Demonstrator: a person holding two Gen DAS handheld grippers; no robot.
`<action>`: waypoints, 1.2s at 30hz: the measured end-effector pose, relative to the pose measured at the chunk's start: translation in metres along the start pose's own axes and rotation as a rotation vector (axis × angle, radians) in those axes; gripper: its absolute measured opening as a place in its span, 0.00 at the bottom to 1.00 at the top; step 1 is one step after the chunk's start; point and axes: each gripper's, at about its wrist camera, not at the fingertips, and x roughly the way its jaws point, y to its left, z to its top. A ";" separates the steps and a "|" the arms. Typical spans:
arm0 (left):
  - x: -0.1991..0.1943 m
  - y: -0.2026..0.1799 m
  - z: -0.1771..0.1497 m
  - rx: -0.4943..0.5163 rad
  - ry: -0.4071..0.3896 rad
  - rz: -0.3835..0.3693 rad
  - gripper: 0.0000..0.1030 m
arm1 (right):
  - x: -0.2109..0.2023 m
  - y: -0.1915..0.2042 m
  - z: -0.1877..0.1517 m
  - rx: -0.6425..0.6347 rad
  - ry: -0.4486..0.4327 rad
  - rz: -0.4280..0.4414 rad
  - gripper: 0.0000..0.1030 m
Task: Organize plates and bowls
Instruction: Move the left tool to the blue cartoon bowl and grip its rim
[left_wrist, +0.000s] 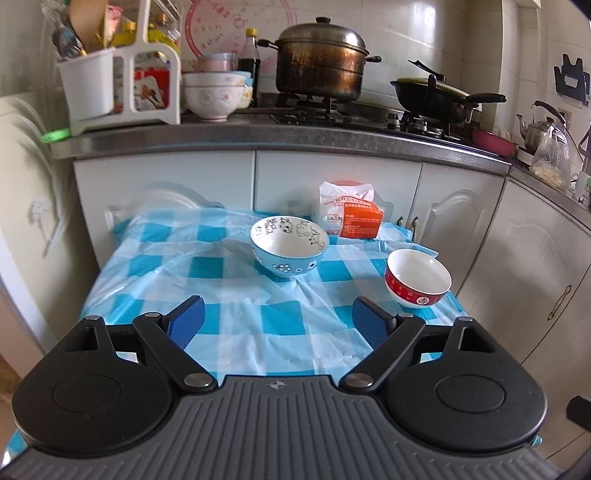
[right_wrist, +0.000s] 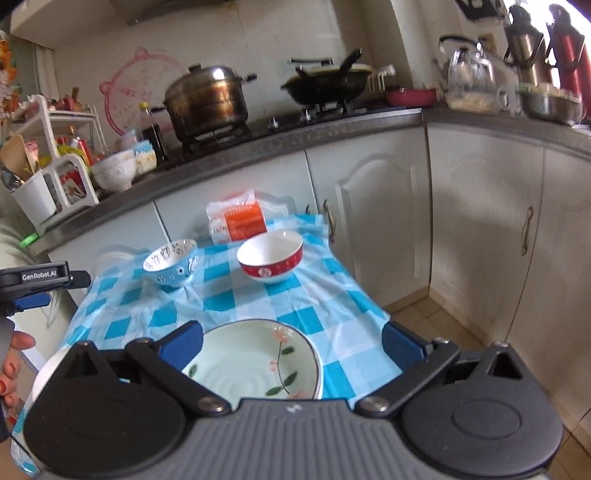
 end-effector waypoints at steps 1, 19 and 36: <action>0.006 -0.001 0.001 -0.001 0.006 -0.009 1.00 | 0.006 -0.001 0.001 0.003 0.015 0.010 0.99; 0.095 -0.033 0.017 0.023 0.035 -0.133 1.00 | 0.112 -0.029 0.044 0.092 0.069 0.035 0.99; 0.178 0.009 0.049 -0.103 0.031 0.000 1.00 | 0.206 -0.013 0.089 0.064 0.132 0.178 0.99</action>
